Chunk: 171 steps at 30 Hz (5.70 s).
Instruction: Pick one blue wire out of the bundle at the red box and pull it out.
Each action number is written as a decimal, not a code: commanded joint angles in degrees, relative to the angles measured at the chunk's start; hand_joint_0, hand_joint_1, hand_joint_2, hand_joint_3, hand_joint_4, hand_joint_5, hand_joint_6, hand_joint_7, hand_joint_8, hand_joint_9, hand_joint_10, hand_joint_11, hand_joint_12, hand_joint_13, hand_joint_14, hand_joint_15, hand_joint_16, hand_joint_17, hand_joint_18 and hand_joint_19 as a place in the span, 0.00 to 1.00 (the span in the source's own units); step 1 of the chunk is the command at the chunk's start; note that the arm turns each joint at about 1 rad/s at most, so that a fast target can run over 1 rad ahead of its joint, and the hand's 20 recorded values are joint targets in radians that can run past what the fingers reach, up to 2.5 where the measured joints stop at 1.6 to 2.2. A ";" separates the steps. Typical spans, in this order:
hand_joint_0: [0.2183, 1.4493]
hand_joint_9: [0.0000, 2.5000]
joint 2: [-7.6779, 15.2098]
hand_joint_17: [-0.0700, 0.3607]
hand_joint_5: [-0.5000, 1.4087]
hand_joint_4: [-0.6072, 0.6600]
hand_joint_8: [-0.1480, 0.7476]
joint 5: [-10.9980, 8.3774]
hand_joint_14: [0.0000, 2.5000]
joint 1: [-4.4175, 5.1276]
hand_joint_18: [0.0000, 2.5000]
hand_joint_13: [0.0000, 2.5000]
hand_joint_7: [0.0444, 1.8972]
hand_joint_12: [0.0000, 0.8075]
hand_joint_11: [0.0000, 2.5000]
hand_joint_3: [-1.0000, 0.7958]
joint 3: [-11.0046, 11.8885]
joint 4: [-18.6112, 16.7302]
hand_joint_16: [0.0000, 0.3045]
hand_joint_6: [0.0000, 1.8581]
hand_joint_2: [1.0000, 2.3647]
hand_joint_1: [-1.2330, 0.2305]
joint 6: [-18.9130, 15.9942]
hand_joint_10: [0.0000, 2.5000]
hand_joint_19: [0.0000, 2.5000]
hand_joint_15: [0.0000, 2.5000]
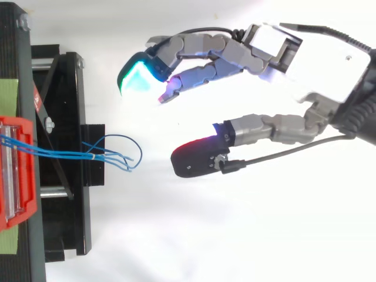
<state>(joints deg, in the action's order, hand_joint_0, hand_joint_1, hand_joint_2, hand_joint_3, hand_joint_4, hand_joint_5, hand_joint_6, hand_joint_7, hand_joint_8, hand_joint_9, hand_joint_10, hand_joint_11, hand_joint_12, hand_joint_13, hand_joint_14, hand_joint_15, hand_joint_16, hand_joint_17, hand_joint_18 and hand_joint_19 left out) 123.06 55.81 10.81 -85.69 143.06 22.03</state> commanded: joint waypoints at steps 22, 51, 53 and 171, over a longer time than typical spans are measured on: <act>0.25 0.29 4.82 0.48 0.19 0.73 0.49 -4.92 0.00 0.79 0.08 0.10 0.47 0.49 0.13 0.29 1.58 -7.44 0.20 0.27 0.00 0.42 1.87 0.00 0.15 0.06; 0.26 0.29 13.70 0.48 0.19 0.73 0.49 -8.17 0.00 4.04 0.09 0.11 0.46 0.49 0.13 0.29 10.20 -10.25 0.20 0.27 0.00 0.42 -0.15 0.01 0.16 0.06; 0.26 0.29 13.70 0.48 0.19 0.73 0.49 -8.52 0.00 4.39 0.09 0.11 0.47 0.49 0.13 0.29 10.28 -10.52 0.20 0.27 0.00 0.42 -0.06 0.01 0.16 0.06; 0.29 0.36 15.45 0.46 0.20 0.68 0.50 -14.32 0.00 6.15 0.16 0.19 0.45 0.49 0.19 0.32 12.39 -18.51 0.19 0.42 0.00 0.34 10.66 0.01 0.20 0.10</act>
<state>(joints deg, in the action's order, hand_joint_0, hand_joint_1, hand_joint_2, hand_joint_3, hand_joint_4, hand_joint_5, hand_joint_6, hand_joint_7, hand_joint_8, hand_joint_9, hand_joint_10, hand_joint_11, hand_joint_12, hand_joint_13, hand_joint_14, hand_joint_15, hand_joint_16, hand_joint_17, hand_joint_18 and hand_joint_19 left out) 138.49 41.50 16.86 -73.30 124.80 32.38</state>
